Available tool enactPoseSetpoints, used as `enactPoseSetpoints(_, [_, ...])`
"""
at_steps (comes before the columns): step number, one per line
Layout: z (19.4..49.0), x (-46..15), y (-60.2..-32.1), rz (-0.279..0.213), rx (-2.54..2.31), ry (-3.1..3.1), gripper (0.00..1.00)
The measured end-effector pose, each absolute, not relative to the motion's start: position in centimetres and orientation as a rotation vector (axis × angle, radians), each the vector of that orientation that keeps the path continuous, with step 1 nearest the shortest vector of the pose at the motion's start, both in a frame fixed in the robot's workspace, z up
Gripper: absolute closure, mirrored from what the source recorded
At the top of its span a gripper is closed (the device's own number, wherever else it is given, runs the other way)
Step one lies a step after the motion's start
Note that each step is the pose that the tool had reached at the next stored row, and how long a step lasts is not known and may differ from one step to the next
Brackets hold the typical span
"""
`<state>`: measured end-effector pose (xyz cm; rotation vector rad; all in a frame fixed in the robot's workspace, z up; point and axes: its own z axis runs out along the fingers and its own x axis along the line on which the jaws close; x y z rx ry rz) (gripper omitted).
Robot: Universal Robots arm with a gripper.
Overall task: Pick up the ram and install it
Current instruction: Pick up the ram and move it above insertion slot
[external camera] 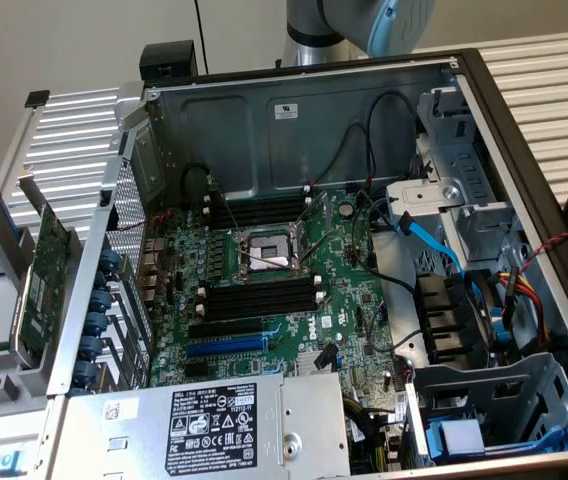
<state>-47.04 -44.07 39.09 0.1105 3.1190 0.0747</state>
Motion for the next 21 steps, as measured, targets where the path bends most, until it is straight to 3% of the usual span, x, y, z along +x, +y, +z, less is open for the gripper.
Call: enactPoseSetpoints(21, [39.07,-47.40,-44.07,0.080,-0.257,3.112,0.89])
